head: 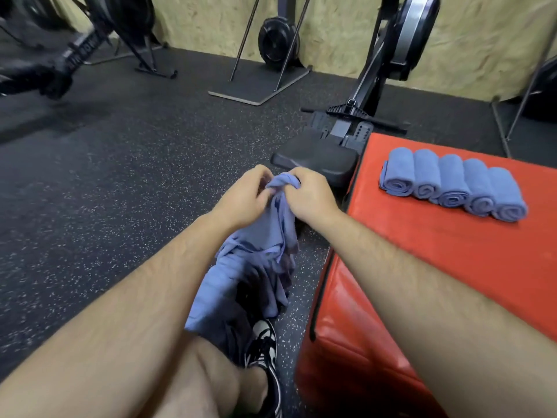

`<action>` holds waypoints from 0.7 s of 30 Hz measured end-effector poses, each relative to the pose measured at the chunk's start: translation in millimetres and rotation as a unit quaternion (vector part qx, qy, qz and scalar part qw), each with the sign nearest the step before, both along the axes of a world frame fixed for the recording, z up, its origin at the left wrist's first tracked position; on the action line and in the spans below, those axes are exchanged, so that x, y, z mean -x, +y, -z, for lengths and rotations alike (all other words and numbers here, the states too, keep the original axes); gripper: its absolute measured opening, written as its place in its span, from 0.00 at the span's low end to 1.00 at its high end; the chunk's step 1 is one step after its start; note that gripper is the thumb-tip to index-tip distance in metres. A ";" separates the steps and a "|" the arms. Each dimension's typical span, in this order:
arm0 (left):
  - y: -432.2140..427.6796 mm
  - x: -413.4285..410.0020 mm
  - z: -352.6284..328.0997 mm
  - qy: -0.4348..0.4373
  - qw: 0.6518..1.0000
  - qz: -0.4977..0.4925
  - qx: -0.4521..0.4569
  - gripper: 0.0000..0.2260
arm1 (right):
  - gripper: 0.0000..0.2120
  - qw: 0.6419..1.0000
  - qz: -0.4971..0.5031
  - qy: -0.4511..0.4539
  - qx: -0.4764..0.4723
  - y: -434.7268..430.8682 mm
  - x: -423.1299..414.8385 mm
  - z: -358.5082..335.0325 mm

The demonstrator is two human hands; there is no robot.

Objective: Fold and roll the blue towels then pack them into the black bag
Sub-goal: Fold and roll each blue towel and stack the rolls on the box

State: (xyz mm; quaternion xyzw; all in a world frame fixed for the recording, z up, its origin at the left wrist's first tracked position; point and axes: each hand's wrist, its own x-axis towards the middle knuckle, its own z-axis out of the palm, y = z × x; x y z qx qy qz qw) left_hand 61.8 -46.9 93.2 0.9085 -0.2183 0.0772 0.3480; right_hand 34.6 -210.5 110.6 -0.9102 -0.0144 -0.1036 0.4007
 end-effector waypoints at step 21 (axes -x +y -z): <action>-162.6 47.1 -75.4 -0.007 0.981 0.087 0.172 0.09 | 0.07 0.958 0.092 -0.006 -0.273 -170.2 70.0 -113.7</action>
